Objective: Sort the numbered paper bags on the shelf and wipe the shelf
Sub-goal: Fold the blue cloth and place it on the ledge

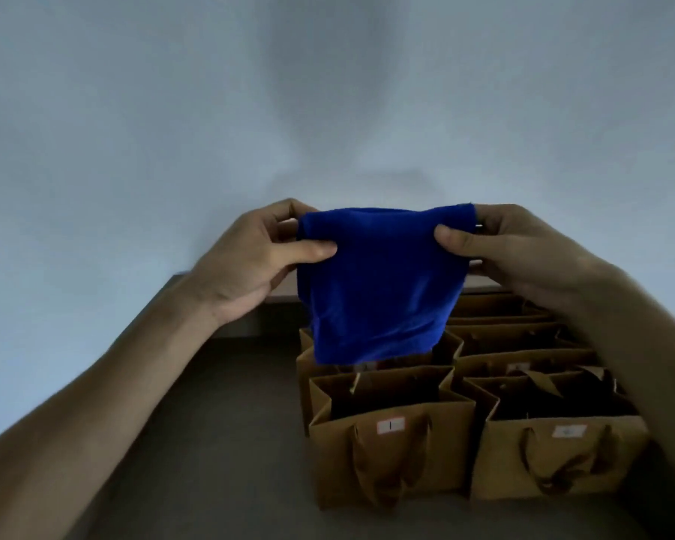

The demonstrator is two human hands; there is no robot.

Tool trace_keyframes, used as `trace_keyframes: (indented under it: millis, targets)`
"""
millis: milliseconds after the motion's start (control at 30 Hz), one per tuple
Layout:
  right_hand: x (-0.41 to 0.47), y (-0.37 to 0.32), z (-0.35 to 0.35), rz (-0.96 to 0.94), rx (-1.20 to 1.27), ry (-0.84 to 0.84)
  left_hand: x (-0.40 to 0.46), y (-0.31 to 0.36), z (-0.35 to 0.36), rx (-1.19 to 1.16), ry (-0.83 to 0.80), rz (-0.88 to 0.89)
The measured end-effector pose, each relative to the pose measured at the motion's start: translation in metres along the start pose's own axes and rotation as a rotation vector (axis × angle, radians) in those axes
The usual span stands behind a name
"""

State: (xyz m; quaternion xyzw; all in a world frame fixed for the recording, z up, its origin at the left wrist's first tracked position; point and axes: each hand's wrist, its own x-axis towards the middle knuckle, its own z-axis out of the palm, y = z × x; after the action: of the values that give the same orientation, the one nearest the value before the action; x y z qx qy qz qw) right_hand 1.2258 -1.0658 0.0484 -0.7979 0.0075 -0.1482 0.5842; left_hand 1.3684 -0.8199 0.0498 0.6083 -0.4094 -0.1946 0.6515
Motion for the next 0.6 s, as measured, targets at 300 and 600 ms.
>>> trace_keyframes:
  millis: [300,600]
  targets:
    - [0.105,0.017,-0.018,0.105,-0.186,0.191,0.101,-0.012,-0.029,0.336,0.245,-0.051]
    - [0.144,0.072,-0.009,-0.111,-0.339,0.332,0.134,-0.086,-0.035,0.547,0.405,0.140]
